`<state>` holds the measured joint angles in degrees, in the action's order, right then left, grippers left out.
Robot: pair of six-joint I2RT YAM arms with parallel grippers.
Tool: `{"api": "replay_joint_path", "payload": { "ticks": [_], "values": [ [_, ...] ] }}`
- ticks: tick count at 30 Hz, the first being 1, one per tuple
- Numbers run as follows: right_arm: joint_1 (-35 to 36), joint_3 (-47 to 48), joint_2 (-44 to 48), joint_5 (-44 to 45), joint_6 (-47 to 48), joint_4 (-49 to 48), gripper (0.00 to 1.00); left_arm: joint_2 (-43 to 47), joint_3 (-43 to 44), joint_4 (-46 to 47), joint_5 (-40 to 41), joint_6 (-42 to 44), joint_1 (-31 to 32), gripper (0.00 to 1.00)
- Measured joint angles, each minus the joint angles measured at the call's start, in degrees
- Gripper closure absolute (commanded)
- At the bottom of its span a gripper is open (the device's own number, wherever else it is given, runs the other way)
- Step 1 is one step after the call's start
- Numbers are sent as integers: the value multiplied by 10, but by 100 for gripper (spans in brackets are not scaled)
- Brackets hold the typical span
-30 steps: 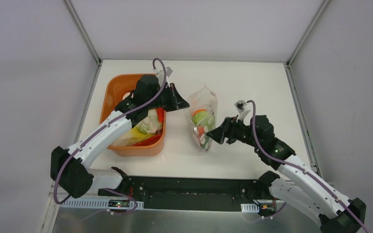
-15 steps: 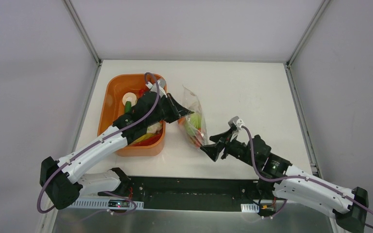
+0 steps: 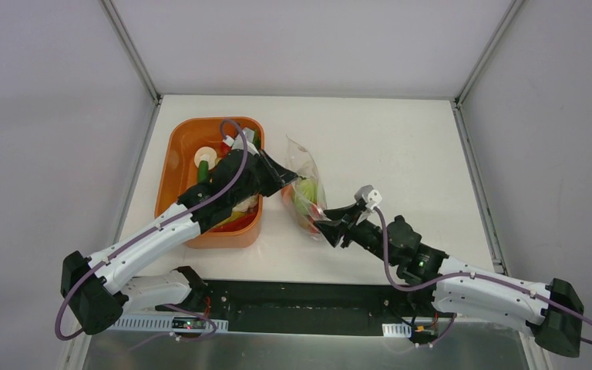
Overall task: Place the food in the zip-top bag and seal the zipper
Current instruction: Adjust the zipper food storage bag at the center of the board.
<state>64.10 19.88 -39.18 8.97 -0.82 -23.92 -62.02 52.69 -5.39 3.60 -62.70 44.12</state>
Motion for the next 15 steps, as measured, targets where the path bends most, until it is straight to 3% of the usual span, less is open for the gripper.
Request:
{"api": "replay_joint_path", "payload": {
  "ticks": [5,15],
  "values": [
    [3,-5,-17,15,28,-46,80,0,0,0,7,-12,6,100],
    [3,-18,-32,18,48,-82,97,0,1,-1,15,-14,9,100]
  ]
}}
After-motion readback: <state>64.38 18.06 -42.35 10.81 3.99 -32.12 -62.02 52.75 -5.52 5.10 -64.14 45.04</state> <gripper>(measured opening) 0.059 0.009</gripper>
